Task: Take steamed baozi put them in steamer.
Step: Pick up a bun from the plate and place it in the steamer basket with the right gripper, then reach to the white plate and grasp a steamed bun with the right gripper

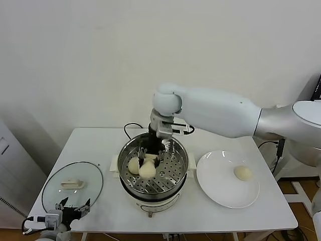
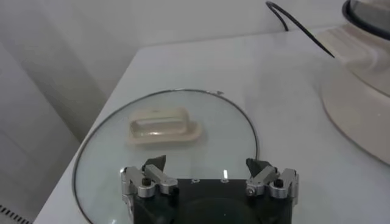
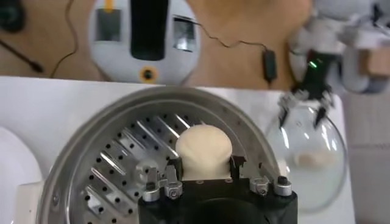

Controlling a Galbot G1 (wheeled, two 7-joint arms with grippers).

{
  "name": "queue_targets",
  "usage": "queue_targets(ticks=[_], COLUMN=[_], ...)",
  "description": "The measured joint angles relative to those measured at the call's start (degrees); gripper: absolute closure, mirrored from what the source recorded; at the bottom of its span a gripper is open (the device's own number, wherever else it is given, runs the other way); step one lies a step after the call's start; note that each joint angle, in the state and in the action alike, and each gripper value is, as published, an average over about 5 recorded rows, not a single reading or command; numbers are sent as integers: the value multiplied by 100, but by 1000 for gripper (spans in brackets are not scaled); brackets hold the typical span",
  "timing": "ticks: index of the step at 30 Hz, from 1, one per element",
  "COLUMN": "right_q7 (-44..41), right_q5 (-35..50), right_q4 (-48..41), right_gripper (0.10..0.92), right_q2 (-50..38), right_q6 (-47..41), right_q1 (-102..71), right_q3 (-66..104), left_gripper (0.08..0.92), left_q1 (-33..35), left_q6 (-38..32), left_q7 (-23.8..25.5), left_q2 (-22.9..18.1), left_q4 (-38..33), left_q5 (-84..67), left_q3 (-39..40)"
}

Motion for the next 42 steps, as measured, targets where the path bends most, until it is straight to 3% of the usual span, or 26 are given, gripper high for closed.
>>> queue_targets(ticks=[17,21,31,42], right_q7=[-29,-21,-38,-175], right_q5=[-1349,-1583,-1866,-1547], right_q4=[420,455,486,186], right_gripper=[533,475,222,203], right_q2=[106,115,61,-166], right_q6=[158,155,92,-202], right_q1=[-578,-693,-759,-406], right_q3=[249,289,402,616], left_gripper=[177,177,177,177], left_q1=[56,63,67,73], left_q6=[-62,-74,-86,-97], left_q7=[10,13,15,15], left_q2=[0,1,-5,-9], left_q4=[61,76,95,91], left_q5=[-3,-5,-7,-8], left_q3=[-39,-45,-46,-38])
